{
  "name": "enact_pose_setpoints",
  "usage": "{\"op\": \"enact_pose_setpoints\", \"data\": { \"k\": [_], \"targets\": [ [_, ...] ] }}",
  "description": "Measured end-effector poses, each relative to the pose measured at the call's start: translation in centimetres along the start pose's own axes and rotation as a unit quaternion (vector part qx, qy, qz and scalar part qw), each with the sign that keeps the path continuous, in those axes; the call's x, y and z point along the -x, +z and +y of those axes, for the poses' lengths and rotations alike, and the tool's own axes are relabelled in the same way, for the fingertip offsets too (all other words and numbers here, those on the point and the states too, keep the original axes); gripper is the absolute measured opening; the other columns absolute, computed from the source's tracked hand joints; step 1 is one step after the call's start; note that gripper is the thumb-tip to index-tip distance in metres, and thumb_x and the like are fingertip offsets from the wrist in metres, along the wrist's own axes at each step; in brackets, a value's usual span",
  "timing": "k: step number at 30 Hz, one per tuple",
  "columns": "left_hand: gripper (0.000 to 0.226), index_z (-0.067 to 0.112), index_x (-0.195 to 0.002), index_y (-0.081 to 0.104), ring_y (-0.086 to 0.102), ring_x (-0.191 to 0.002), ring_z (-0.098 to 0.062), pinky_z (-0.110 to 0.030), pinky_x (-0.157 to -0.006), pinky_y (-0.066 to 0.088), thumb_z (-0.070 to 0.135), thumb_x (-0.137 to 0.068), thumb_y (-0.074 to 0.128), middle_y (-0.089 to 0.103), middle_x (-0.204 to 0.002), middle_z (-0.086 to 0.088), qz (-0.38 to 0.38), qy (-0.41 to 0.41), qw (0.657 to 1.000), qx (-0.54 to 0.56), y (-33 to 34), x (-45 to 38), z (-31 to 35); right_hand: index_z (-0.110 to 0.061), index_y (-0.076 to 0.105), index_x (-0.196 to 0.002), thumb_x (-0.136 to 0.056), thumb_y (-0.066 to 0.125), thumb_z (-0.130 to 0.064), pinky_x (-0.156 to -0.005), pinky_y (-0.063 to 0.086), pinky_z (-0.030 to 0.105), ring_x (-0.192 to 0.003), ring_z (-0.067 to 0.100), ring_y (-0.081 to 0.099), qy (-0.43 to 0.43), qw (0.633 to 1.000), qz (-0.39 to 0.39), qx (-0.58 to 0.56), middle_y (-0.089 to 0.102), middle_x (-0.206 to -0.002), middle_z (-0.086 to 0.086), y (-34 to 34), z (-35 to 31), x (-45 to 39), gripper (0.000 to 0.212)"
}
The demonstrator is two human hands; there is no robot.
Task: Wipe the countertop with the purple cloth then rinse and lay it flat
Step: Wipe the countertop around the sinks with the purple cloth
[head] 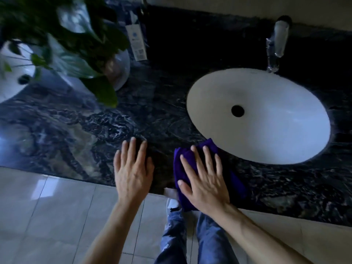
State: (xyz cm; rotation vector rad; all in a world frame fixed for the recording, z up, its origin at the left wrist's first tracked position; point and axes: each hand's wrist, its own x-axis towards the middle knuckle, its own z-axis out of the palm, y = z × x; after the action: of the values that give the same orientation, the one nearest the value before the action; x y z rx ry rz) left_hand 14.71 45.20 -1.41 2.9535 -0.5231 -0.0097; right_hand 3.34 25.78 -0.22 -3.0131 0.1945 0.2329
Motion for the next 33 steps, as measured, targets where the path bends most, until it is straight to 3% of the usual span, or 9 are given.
{"op": "enact_pose_setpoints", "data": {
  "k": [3, 7, 12, 15, 19, 26, 30, 33],
  "targets": [
    [0.056, 0.018, -0.150, 0.045, 0.027, -0.151, -0.033, -0.050, -0.121, 0.022, 0.042, -0.101, 0.031, 0.035, -0.161, -0.011, 0.006, -0.079, 0.997, 0.012, -0.5, 0.1, -3.7, -0.031, 0.026, -0.159, -0.094, 0.041, -0.061, -0.120, 0.016, 0.065, -0.155, 0.043, 0.013, -0.062, 0.998, -0.026, -0.002, 0.018, -0.169, 0.012, -0.6, -2.6, -4.3, 0.074],
    [0.053, 0.010, -0.148, 0.047, 0.029, -0.151, -0.032, -0.047, -0.121, 0.024, 0.033, -0.102, 0.034, 0.038, -0.159, -0.015, 0.037, -0.070, 0.994, 0.078, -0.4, 1.3, -5.5, -0.034, 0.024, -0.159, -0.093, 0.039, -0.063, -0.120, 0.013, 0.065, -0.154, 0.044, 0.013, -0.113, 0.993, -0.031, -0.015, 0.017, -0.169, 0.011, -0.9, -8.5, -11.0, 0.074],
    [0.059, 0.007, -0.153, 0.035, 0.022, -0.153, -0.020, -0.042, -0.125, 0.022, 0.031, -0.100, 0.026, 0.029, -0.163, -0.010, 0.090, -0.199, 0.936, 0.276, -1.2, 2.1, -7.1, -0.035, 0.018, -0.160, -0.097, 0.035, -0.057, -0.122, 0.006, 0.063, -0.155, 0.042, 0.004, -0.230, 0.972, -0.036, 0.003, 0.007, -0.171, 0.007, -0.3, -17.3, -15.2, 0.069],
    [0.056, 0.007, -0.151, 0.039, 0.027, -0.152, -0.021, -0.043, -0.124, 0.025, 0.032, -0.101, 0.031, 0.033, -0.161, -0.010, 0.095, -0.192, 0.938, 0.272, -1.4, 2.1, -8.2, -0.036, 0.018, -0.160, -0.097, 0.031, -0.051, -0.123, 0.005, 0.061, -0.156, 0.040, 0.003, -0.264, 0.963, -0.040, 0.012, 0.005, -0.172, 0.006, -0.1, -18.2, -15.2, 0.067],
    [0.053, 0.007, -0.144, 0.050, 0.035, -0.147, -0.029, -0.046, -0.120, 0.031, 0.035, -0.101, 0.037, 0.051, -0.147, -0.014, 0.086, -0.147, 0.968, 0.184, -1.2, 1.9, -7.4, -0.038, 0.033, -0.156, -0.099, 0.032, -0.058, -0.124, 0.015, 0.056, -0.155, 0.035, 0.020, -0.221, 0.974, -0.018, -0.044, 0.025, -0.168, 0.004, -0.2, -13.7, -11.9, 0.060],
    [0.059, 0.011, -0.150, 0.044, 0.027, -0.152, -0.024, -0.045, -0.124, 0.022, 0.044, -0.102, 0.037, 0.038, -0.160, -0.011, 0.021, -0.042, 0.988, 0.149, -0.7, -0.4, -0.8, -0.030, 0.034, -0.157, -0.096, 0.045, -0.060, -0.117, 0.026, 0.065, -0.151, 0.042, 0.027, -0.006, 1.000, 0.019, 0.009, 0.031, -0.164, 0.013, 0.0, -0.1, -0.9, 0.069],
    [0.060, 0.013, -0.152, 0.042, 0.021, -0.154, -0.019, -0.044, -0.126, 0.017, 0.046, -0.102, 0.036, 0.033, -0.163, -0.008, 0.023, -0.058, 0.983, 0.174, -0.6, -0.6, -0.4, -0.029, 0.034, -0.157, -0.091, 0.046, -0.059, -0.117, 0.021, 0.068, -0.151, 0.048, 0.022, 0.039, 0.999, 0.008, 0.013, 0.029, -0.164, 0.017, 0.1, -3.1, -2.6, 0.073],
    [0.059, 0.012, -0.151, 0.041, 0.017, -0.155, -0.018, -0.042, -0.126, 0.015, 0.044, -0.102, 0.036, 0.031, -0.164, -0.009, 0.045, -0.078, 0.972, 0.215, -1.2, -0.5, -0.9, -0.036, 0.030, -0.158, -0.096, 0.036, -0.058, -0.120, 0.015, 0.066, -0.153, 0.045, 0.018, -0.044, 0.999, -0.004, 0.008, 0.023, -0.167, 0.013, -0.2, -7.6, -7.3, 0.065]
  ]
}}
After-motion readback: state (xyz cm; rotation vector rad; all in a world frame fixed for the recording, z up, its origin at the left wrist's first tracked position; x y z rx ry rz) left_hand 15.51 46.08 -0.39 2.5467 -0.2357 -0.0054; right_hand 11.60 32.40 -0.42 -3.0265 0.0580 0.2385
